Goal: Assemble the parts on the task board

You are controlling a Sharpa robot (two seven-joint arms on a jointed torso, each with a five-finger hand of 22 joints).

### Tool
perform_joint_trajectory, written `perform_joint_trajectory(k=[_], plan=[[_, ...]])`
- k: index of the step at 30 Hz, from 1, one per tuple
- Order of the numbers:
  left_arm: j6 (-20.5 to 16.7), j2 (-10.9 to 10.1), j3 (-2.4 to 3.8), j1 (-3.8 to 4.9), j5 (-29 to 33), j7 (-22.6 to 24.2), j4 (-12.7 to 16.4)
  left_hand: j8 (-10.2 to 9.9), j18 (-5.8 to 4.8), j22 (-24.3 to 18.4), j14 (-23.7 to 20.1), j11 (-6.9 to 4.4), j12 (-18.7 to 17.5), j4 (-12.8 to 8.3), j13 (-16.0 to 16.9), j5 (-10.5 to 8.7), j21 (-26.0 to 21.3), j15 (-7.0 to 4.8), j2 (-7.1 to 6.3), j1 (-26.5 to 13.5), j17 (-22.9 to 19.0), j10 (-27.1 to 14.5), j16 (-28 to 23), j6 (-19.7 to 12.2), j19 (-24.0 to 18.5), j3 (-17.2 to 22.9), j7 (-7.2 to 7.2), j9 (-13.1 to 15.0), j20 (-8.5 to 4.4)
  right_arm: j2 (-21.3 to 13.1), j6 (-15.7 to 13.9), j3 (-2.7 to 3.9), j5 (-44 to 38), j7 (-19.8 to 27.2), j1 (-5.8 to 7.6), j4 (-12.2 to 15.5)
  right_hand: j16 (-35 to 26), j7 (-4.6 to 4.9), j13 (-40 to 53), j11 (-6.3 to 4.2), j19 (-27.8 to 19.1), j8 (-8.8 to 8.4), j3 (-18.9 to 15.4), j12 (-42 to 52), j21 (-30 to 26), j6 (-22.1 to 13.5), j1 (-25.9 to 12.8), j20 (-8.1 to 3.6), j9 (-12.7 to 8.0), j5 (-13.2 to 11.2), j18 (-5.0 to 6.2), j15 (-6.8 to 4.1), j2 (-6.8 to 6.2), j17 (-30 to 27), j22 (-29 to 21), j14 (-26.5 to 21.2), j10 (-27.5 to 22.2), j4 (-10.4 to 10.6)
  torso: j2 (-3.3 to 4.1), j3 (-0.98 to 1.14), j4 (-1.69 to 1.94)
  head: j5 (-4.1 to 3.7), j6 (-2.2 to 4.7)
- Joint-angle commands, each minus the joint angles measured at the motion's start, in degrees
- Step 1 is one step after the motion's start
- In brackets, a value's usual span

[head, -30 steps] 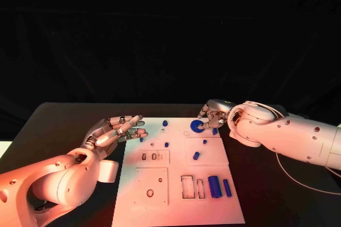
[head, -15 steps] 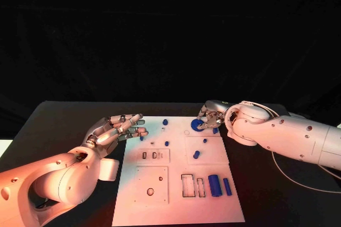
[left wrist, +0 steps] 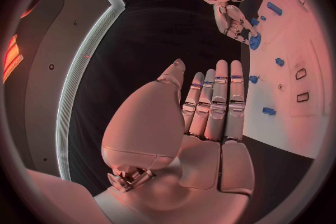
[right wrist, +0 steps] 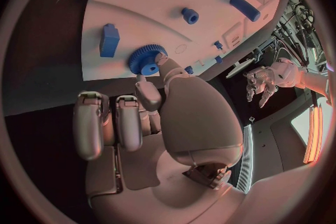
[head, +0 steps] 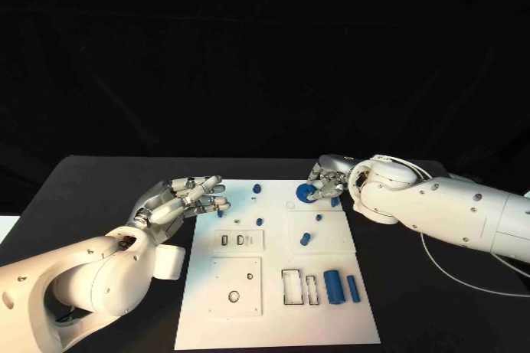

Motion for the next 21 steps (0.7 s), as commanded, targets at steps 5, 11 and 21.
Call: perform_joint_trajectory(k=[5,11,21], plan=[[1.3,0.1,0.04,0.06,0.1,0.3,0.1,-0.2,0.7,-0.1,0.0,0.4,-0.3,-0.5,0.0,-0.26,-0.2,0.36,0.65,0.0,0.1,-0.1,-0.3,-0.1,0.2,0.0,0.38,-0.1,0.19,0.3,1.4,-0.18,-3.5,-1.3,-0.6,0.0,0.7,-0.42,3.6,-0.44,0.9,1.3,2.0,3.5,0.7,2.7,1.7,-0.27,0.5,-4.5,-0.69,0.01,1.74,6.2,1.3,4.4,1.6,-1.1,0.0,-0.03,0.0,-0.02,-0.15],[1.3,0.0,0.04,0.06,0.1,0.3,0.1,-0.2,0.7,-0.1,0.0,0.4,-0.3,-0.5,0.0,-0.26,-0.2,0.36,0.65,0.0,0.1,-0.1,-0.3,-0.1,0.2,0.0,0.38,-0.1,0.19,0.5,0.7,-0.18,-5.0,-1.6,-0.76,0.7,1.0,-0.87,4.8,-0.79,1.2,1.95,2.8,4.5,1.1,4.1,1.6,-0.47,0.7,-4.9,-0.84,-0.25,2.17,6.9,2.1,4.5,2.2,-1.3,0.0,-0.02,0.04,0.02,-0.23],[1.3,0.0,0.04,0.06,0.1,0.2,0.0,-0.2,0.72,-0.2,0.1,0.34,-0.4,-0.6,0.1,-0.47,-0.3,0.32,0.8,0.0,0.2,0.1,-0.5,0.0,0.3,0.0,0.27,0.0,0.18,0.3,-7.3,-0.16,-6.3,-2.1,-0.81,4.2,1.3,-1.55,6.0,-1.41,1.8,2.43,5.2,5.1,1.8,5.6,1.4,-1.03,0.9,-1.0,-1.12,-0.81,3.06,7.5,3.6,4.6,2.6,-1.9,-0.05,-0.05,0.08,0.18,-0.09]])
